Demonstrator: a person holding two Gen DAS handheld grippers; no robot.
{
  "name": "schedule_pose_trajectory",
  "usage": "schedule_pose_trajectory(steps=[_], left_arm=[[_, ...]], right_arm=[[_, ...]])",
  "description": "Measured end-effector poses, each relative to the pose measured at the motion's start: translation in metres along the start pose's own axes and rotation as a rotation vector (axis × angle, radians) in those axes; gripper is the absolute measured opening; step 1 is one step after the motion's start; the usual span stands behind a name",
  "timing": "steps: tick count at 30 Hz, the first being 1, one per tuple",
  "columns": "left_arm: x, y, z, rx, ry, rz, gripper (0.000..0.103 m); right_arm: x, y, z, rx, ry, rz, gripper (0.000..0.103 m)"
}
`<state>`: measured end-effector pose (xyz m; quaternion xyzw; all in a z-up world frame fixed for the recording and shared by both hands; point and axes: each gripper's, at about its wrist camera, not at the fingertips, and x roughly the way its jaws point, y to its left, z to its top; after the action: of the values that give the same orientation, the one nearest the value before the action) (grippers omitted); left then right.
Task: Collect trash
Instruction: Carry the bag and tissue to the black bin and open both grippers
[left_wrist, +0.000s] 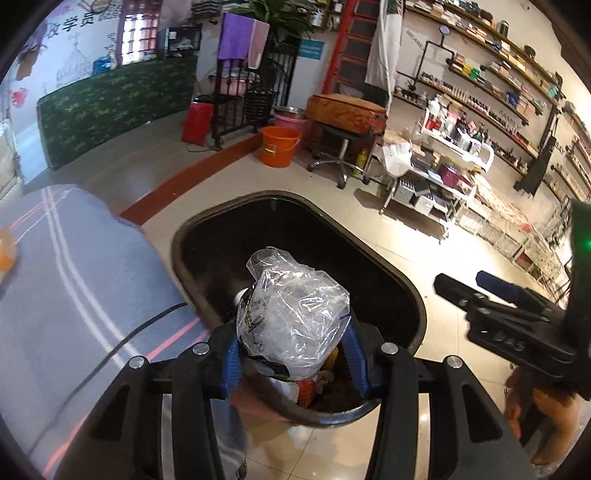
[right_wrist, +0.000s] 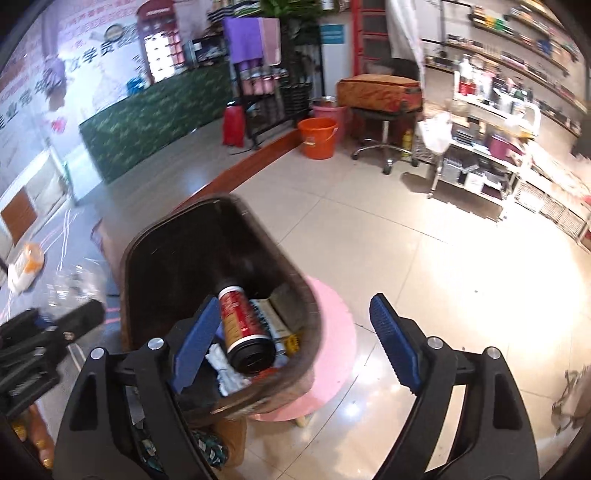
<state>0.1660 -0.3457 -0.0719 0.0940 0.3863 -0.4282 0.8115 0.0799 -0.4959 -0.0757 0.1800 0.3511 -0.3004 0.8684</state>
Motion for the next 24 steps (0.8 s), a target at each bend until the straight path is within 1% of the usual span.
schedule_pose_trajectory(steps=[3,5,9,12,14,16,18,22,24], left_arm=[[0.021,-0.011,0.002,0.02,0.045,-0.013,0.046],[0.029,-0.011,0.001,0.027,0.062,-0.009,0.046],[0.047,-0.016,0.003,0.018,0.099,-0.02,0.046],[0.058,-0.016,0.002,0.021,0.135,-0.028,0.049],[0.062,-0.015,0.0,0.024,0.155,-0.028,0.055],[0.066,-0.014,0.0,0.024,0.162,-0.025,0.074],[0.065,-0.013,0.0,0.018,0.15,-0.024,0.084],[0.061,-0.011,-0.004,0.0,0.141,-0.048,0.09],[0.057,-0.011,-0.005,-0.009,0.137,-0.055,0.091]], right_arm=[[-0.005,-0.012,0.0,0.014,-0.01,-0.021,0.082],[-0.005,-0.019,0.001,0.031,-0.009,-0.022,0.082],[-0.003,-0.029,0.0,0.055,-0.006,-0.027,0.082],[-0.002,-0.031,-0.002,0.059,-0.001,-0.03,0.082],[-0.002,-0.032,-0.002,0.063,-0.001,-0.033,0.082],[-0.002,-0.035,-0.001,0.07,-0.003,-0.034,0.082],[-0.002,-0.037,-0.001,0.077,-0.004,-0.035,0.082],[-0.003,-0.038,0.0,0.084,-0.011,-0.043,0.082],[-0.003,-0.039,0.001,0.087,-0.015,-0.047,0.083]])
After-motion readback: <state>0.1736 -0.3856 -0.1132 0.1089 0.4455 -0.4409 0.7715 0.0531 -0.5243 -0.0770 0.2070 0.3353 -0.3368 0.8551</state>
